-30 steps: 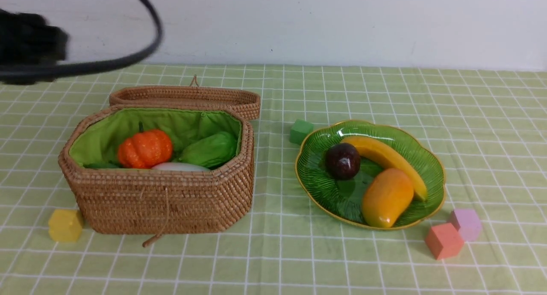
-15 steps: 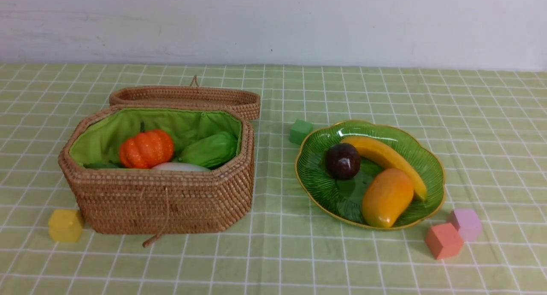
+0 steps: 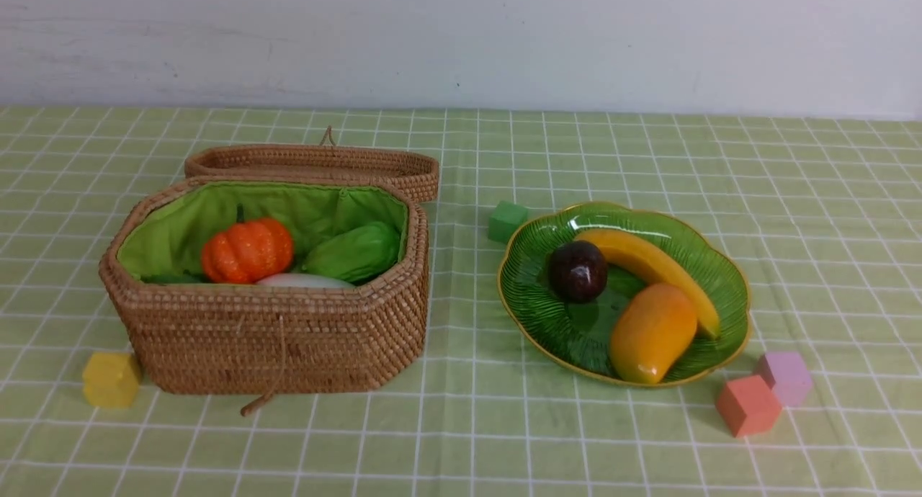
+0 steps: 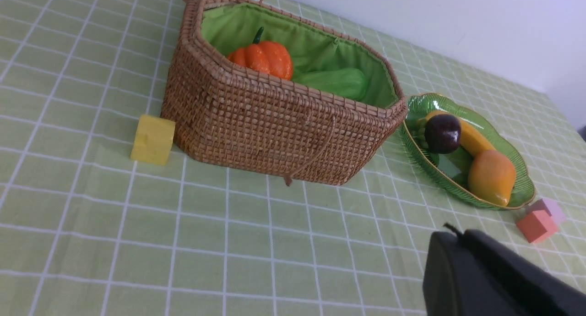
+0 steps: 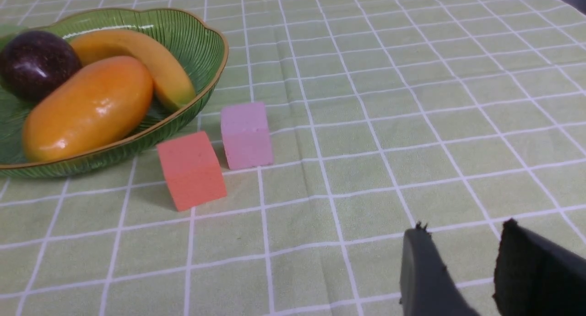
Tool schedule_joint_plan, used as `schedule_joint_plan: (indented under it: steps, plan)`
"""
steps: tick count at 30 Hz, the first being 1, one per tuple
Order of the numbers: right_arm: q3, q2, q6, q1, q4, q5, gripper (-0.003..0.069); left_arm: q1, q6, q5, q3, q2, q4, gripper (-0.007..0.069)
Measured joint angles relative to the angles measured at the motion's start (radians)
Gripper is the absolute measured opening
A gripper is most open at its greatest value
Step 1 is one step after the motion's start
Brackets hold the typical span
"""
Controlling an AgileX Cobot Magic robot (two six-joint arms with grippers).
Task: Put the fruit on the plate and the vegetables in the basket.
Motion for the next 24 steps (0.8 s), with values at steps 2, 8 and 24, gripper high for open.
schedule_joint_plan:
  steps: [2, 8, 24]
  plan:
    - [0.0, 0.0, 0.0, 0.0, 0.0, 0.0, 0.024, 0.0, 0.007, 0.004, 0.003, 0.0, 0.01, -0.0013]
    - [0.0, 0.0, 0.0, 0.0, 0.0, 0.0, 0.024, 0.018, 0.121, -0.154, 0.12, -0.007, 0.091, -0.0013]
    - [0.0, 0.0, 0.0, 0.0, 0.001, 0.0, 0.024, 0.229, 0.231, -0.6, 0.626, -0.01, 0.074, -0.0013]
